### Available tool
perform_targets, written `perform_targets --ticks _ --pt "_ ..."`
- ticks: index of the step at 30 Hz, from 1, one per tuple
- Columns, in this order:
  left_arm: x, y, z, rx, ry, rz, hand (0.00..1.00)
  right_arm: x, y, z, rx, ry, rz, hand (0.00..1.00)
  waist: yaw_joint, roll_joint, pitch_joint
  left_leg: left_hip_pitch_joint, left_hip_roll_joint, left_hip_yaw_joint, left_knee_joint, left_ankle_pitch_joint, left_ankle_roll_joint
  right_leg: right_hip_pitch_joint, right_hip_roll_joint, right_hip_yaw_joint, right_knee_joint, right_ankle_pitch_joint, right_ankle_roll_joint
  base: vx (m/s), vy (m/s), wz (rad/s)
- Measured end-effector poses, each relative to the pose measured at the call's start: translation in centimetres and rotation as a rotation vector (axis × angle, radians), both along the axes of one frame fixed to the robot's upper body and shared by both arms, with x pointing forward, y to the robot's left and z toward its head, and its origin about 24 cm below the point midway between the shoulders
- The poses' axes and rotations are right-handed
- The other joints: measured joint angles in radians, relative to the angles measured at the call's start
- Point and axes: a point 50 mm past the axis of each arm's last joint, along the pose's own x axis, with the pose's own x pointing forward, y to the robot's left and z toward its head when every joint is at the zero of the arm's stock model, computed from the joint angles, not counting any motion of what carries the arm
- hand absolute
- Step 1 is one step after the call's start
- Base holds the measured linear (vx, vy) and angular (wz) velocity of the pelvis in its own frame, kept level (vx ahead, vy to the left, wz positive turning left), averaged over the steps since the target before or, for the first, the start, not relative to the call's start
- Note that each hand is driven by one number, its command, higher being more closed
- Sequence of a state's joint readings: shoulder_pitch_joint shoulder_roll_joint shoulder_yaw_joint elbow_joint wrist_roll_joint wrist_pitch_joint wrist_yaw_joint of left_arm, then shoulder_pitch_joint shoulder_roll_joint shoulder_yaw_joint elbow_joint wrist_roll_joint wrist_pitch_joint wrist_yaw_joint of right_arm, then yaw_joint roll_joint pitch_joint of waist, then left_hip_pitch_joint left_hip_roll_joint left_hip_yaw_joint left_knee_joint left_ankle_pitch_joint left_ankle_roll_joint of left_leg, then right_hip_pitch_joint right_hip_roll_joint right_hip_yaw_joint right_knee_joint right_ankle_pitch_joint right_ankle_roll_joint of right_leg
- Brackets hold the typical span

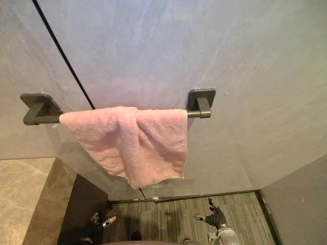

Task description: Organize washtable

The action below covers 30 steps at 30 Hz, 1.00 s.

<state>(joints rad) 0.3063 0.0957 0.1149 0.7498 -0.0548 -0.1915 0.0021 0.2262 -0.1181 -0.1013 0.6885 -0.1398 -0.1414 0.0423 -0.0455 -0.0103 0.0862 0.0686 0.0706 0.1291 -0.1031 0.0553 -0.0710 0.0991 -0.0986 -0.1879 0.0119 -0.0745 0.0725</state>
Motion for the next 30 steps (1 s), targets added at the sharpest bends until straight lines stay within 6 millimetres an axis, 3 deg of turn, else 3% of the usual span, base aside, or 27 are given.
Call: perform_targets --ticks 10,16,20,22,24,25,26,28,30 --pt "-0.3 -0.3 -0.3 0.011 0.031 -0.046 0.00 -0.7 -0.2 -0.6 -0.028 0.055 0.002 0.00 0.003 0.004 0.003 0.005 -0.001 0.023 0.000 -0.017 -0.001 -0.006 -0.001 0.024 -0.006 -0.003 0.004 0.00 0.002 -0.06" --pt "-0.1 -0.2 -0.2 0.017 0.022 -0.043 0.00 1.0 -0.3 -0.1 -0.035 0.012 0.014 0.00 0.005 0.003 0.010 -0.006 0.000 0.092 0.008 -0.044 0.001 -0.073 -0.003 0.090 0.037 -0.018 0.006 0.06 0.017 -0.33" --pt "2.0 0.5 0.5 0.052 -0.034 -0.054 0.00 3.9 -0.1 0.9 -0.043 -0.049 0.037 0.00 0.005 0.001 0.061 -0.078 0.029 0.135 0.161 -0.132 0.003 -0.179 -0.011 0.093 0.203 -0.050 0.010 0.06 0.000 -0.36" --pt "2.8 0.9 0.9 0.067 -0.060 -0.061 0.00 3.8 -0.3 0.9 -0.048 -0.045 0.037 0.00 0.005 0.004 0.065 -0.078 0.041 0.133 0.198 -0.152 0.009 -0.176 -0.018 0.075 0.230 -0.050 0.010 0.05 0.003 -0.08" --pt "3.9 1.2 1.5 0.082 -0.100 -0.066 0.00 3.8 -0.5 1.0 -0.055 -0.049 0.038 0.00 0.006 0.025 0.072 -0.079 0.070 0.117 0.218 -0.158 0.012 -0.203 -0.019 0.076 0.306 -0.065 0.004 0.05 0.007 0.04" --pt "4.5 1.3 1.8 0.087 -0.122 -0.063 0.00 3.8 -0.7 1.1 -0.059 -0.051 0.038 0.00 0.006 0.017 0.070 -0.081 0.070 0.110 0.229 -0.158 0.011 -0.229 -0.058 0.074 0.381 -0.098 0.001 0.02 -0.016 0.30" --pt "5.0 1.7 2.1 0.101 -0.134 -0.064 0.00 3.5 -0.7 1.0 -0.059 -0.042 0.035 0.00 0.005 0.024 0.074 -0.094 0.081 0.083 0.260 -0.168 -0.003 -0.246 -0.109 0.092 0.445 -0.116 0.014 0.01 -0.042 0.37" --pt "5.1 2.3 2.3 0.124 -0.140 -0.050 0.00 3.2 -0.7 0.9 -0.057 -0.035 0.034 0.00 0.007 0.020 0.072 -0.121 0.115 0.050 0.327 -0.198 -0.030 -0.251 -0.140 0.166 0.499 -0.119 0.017 0.01 -0.195 0.40" --pt "4.7 3.4 2.4 0.152 -0.132 -0.017 0.00 3.4 -0.7 1.0 -0.057 -0.045 0.035 0.00 0.005 -0.009 0.055 -0.175 0.140 0.004 0.405 -0.230 -0.076 -0.254 -0.153 0.270 0.497 -0.113 0.073 -0.02 -0.341 0.45"
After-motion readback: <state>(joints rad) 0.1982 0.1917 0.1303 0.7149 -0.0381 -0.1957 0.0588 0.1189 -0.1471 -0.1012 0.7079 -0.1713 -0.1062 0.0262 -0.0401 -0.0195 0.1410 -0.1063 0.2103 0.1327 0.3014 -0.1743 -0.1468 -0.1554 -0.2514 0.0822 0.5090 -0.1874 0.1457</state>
